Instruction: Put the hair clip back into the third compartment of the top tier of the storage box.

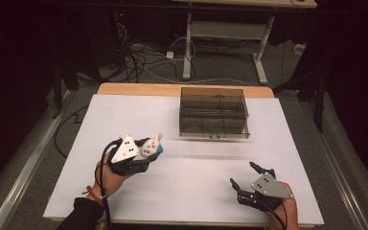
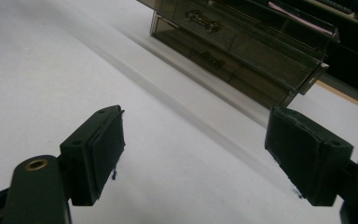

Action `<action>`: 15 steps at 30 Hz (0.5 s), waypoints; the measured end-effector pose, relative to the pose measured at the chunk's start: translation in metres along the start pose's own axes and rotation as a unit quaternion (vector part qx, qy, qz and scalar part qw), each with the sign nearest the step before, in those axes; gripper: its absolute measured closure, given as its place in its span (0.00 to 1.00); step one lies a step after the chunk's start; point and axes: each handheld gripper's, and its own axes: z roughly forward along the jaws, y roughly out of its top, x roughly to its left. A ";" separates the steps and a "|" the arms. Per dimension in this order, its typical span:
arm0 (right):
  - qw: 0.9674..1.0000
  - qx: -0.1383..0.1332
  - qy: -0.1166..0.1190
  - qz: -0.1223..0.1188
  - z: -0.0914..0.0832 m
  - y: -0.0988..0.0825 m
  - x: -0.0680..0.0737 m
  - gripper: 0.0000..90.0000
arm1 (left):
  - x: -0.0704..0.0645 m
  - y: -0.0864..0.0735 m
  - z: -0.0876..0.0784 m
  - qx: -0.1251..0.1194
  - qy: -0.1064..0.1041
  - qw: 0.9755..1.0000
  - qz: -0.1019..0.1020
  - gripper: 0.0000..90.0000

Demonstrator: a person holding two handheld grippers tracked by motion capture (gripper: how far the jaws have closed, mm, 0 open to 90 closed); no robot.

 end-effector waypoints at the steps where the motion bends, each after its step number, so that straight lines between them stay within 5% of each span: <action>1: 1.000 0.002 0.001 -0.002 0.000 0.000 0.001 0.22 | 0.000 0.000 0.000 0.000 0.000 1.000 0.000 0.48; 9: 1.000 0.006 0.002 -0.006 0.003 -0.002 0.003 0.22 | -0.006 0.015 0.013 -0.017 -0.016 1.000 -0.004 0.48; 15: 1.000 0.004 0.002 -0.006 0.002 -0.002 0.003 0.22 | -0.008 0.033 0.024 -0.015 -0.036 0.999 0.019 0.48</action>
